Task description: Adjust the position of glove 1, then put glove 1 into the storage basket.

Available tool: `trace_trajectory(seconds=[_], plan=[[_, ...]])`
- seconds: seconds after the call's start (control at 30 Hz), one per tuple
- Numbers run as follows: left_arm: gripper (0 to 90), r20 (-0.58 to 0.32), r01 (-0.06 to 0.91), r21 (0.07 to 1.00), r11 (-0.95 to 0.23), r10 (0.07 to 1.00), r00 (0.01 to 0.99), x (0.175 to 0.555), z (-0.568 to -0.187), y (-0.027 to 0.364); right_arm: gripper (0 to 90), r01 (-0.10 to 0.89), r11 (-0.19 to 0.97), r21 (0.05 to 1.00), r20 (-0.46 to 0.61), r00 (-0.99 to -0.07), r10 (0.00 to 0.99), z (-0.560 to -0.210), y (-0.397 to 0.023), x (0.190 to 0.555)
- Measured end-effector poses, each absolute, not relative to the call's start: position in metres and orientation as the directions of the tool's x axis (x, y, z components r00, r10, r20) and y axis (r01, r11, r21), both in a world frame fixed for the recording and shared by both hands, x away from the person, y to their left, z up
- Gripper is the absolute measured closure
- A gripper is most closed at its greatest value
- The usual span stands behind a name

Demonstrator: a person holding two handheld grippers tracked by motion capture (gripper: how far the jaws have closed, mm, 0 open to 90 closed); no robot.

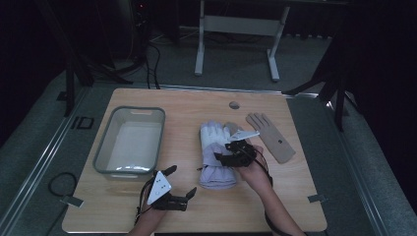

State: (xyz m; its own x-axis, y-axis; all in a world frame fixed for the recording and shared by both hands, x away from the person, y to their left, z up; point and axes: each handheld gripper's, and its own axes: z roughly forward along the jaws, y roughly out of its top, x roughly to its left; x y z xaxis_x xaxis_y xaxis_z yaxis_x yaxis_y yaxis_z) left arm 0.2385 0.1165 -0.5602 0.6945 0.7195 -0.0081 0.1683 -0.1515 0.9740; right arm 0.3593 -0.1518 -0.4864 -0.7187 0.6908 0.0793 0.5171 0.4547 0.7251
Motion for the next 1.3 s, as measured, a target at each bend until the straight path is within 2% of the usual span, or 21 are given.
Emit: trace_trajectory(seconds=[0.07, 0.13, 0.23, 0.37, 0.5, 0.57, 0.7, 0.87, 0.97, 1.03, 1.07, 1.17, 1.3], plan=[[0.8, -0.027, 0.19, 0.971, -0.144, 0.726, 0.687, 0.24, -0.556, 0.116, 26.9, 0.53, 0.454, 0.716, 0.113, -0.729, 0.675, -0.486, -0.16, 0.358], [0.8, -0.05, 0.218, 0.966, -0.137, 0.733, 0.679, 0.242, -0.551, 0.116, 20.3, 0.538, 0.423, 0.729, 0.152, -0.729, 0.667, -0.487, -0.17, 0.356], [0.8, -0.072, 0.249, 0.959, -0.132, 0.739, 0.67, 0.244, -0.545, 0.114, 15.4, 0.523, 0.4, 0.753, 0.17, -0.741, 0.65, -0.487, -0.184, 0.352], [0.8, -0.066, 0.277, 0.946, -0.171, 0.732, 0.678, 0.245, -0.537, 0.11, 16.1, 0.444, 0.397, 0.803, 0.125, -0.777, 0.616, -0.487, -0.2, 0.347], [0.8, -0.113, 0.318, 0.934, -0.162, 0.712, 0.694, 0.248, -0.532, 0.102, 16.5, 0.37, 0.408, 0.835, 0.048, -0.787, 0.615, -0.487, -0.21, 0.346], [0.8, -0.125, 0.334, 0.929, -0.159, 0.714, 0.689, 0.25, -0.53, 0.099, 17.1, 0.382, 0.407, 0.83, 0.05, -0.777, 0.628, -0.485, -0.212, 0.347], [0.8, -0.16, 0.373, 0.915, -0.155, 0.709, 0.687, 0.258, -0.522, 0.093, 16.9, 0.439, 0.36, 0.823, 0.119, -0.754, 0.646, -0.481, -0.216, 0.348], [0.8, -0.176, 0.417, 0.893, -0.169, 0.722, 0.669, 0.272, -0.508, 0.086, 10.5, 0.449, 0.352, 0.821, 0.148, -0.764, 0.629, -0.476, -0.214, 0.347], [0.8, -0.159, 0.411, 0.894, -0.181, 0.728, 0.667, 0.277, -0.5, 0.081, 16.4, 0.434, 0.356, 0.828, 0.116, -0.753, 0.647, -0.473, -0.213, 0.347], [3.1, -0.162, 0.418, 0.89, -0.184, 0.729, 0.665, 0.28, -0.495, 0.077, 24.6, 0.435, 0.347, 0.831, 0.116, -0.745, 0.657, -0.469, -0.212, 0.351], [5.1, -0.161, 0.42, 0.889, -0.184, 0.734, 0.66, 0.281, -0.492, 0.075, 32.1, 0.437, 0.348, 0.829, 0.111, -0.739, 0.665, -0.468, -0.211, 0.353], [5.7, -0.155, 0.428, 0.883, -0.195, 0.739, 0.656, 0.285, -0.486, 0.069, 43.0, 0.447, 0.344, 0.826, 0.105, -0.721, 0.685, -0.468, -0.205, 0.361], [16.2, -0.169, 0.469, 0.859, -0.203, 0.753, 0.635, 0.287, -0.486, 0.064, 51.7, 0.478, 0.332, 0.813, 0.121, -0.696, 0.708, -0.476, -0.196, 0.369]])
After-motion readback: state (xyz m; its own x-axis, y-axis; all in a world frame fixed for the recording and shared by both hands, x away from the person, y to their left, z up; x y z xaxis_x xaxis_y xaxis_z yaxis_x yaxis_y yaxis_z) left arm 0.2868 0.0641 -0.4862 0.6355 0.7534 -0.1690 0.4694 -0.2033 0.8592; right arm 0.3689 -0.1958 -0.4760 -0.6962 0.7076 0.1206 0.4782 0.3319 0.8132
